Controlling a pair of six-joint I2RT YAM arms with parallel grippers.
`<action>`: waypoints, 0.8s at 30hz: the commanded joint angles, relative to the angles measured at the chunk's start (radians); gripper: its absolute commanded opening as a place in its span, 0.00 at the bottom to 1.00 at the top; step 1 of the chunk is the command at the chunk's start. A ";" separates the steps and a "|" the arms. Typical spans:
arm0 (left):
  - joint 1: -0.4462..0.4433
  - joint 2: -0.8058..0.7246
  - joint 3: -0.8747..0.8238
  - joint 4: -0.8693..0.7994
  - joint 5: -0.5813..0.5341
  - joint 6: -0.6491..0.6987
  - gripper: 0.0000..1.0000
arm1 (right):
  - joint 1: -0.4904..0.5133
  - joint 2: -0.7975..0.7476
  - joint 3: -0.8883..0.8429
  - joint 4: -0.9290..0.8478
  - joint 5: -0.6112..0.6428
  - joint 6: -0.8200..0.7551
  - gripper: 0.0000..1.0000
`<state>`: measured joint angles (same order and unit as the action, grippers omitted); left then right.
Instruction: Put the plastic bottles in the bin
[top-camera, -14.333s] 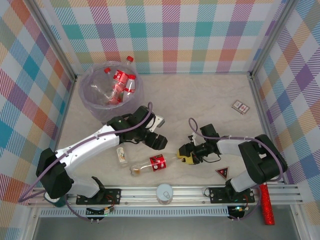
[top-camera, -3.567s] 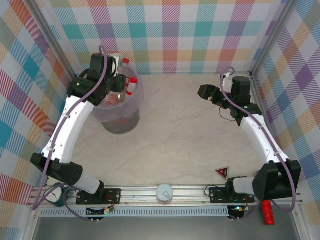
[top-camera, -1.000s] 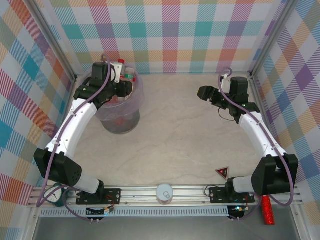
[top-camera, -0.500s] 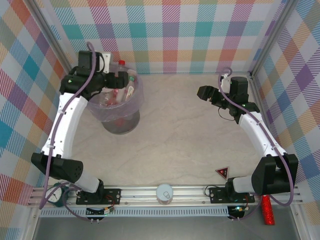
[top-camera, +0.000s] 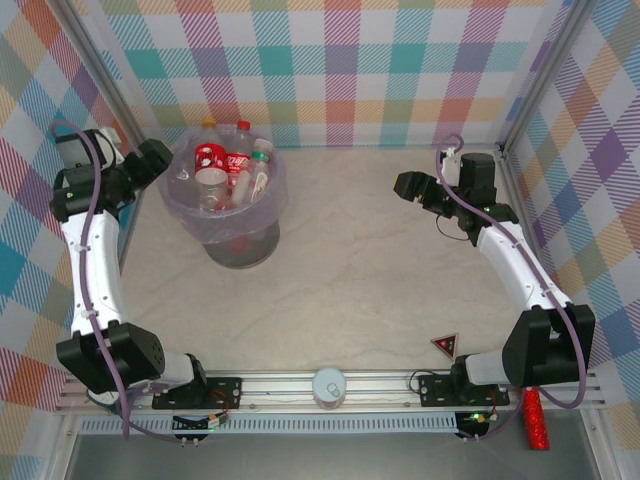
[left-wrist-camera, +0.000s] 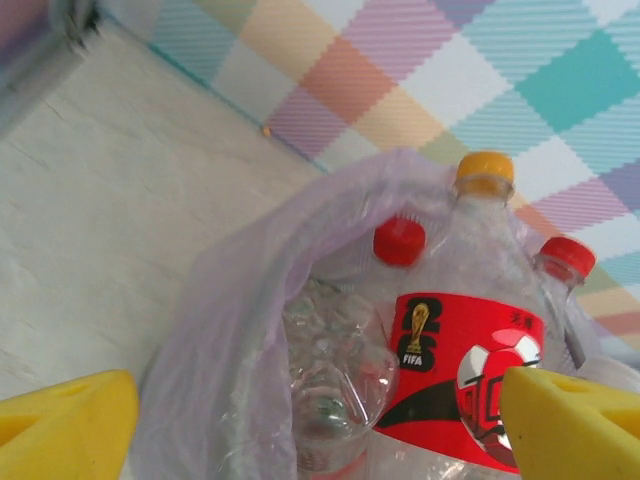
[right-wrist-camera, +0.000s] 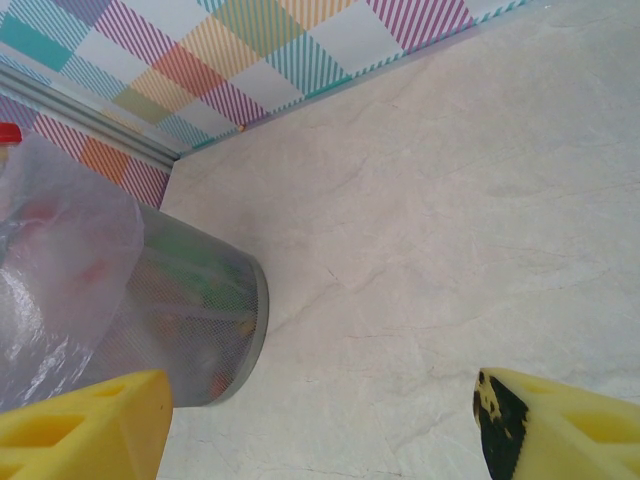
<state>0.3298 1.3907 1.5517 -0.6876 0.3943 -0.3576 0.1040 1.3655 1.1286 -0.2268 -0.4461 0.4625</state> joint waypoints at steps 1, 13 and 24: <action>-0.003 0.031 -0.035 0.117 0.114 -0.073 0.92 | -0.004 -0.001 0.034 -0.004 -0.014 -0.019 0.79; -0.022 0.109 -0.076 0.140 0.127 -0.036 0.90 | -0.005 -0.002 0.034 0.002 -0.024 -0.008 0.79; -0.158 0.162 -0.093 0.161 0.135 -0.011 0.84 | -0.004 -0.014 0.026 -0.003 -0.014 -0.007 0.79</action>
<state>0.2203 1.5387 1.4685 -0.5339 0.4850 -0.3809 0.1040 1.3651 1.1336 -0.2291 -0.4465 0.4599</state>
